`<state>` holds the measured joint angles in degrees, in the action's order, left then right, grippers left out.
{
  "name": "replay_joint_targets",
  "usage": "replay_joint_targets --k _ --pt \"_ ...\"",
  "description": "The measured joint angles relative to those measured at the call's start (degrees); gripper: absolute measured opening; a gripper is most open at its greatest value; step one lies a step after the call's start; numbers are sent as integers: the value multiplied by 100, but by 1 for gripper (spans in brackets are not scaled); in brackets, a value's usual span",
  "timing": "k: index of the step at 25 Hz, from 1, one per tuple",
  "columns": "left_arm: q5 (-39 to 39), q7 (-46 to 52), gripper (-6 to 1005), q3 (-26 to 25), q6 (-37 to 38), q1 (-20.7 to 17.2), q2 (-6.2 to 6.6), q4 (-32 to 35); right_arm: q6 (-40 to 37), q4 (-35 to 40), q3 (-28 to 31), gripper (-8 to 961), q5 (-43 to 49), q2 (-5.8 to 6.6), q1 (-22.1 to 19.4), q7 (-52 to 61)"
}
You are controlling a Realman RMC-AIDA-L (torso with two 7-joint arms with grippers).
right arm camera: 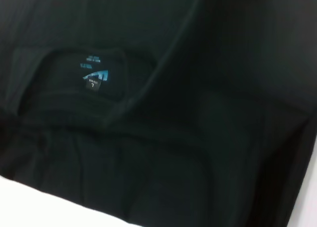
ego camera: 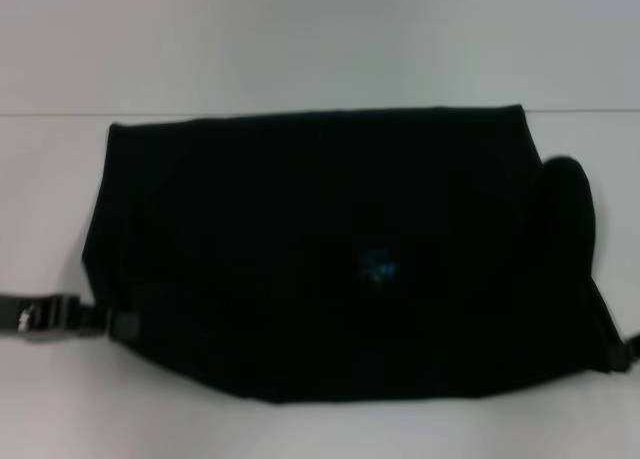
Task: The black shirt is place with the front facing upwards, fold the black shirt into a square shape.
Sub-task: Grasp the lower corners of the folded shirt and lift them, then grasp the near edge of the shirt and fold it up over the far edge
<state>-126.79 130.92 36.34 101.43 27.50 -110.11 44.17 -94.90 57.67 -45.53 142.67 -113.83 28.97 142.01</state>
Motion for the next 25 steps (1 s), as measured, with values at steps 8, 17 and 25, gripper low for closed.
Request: replay_joint_targets --k 8,17,25 --pt "-249 42 0 -31 683 -376 -64 408 -739 108 617 12 81 99 -302 -293" --pt "28 27 0 -1458 396 151 -26 229 -472 -46 1515 12 -710 117 122 -528" --pt "66 469 -1 -1588 -1808 829 -358 35 2034 -712 1685 11 -1495 17 714 -514"
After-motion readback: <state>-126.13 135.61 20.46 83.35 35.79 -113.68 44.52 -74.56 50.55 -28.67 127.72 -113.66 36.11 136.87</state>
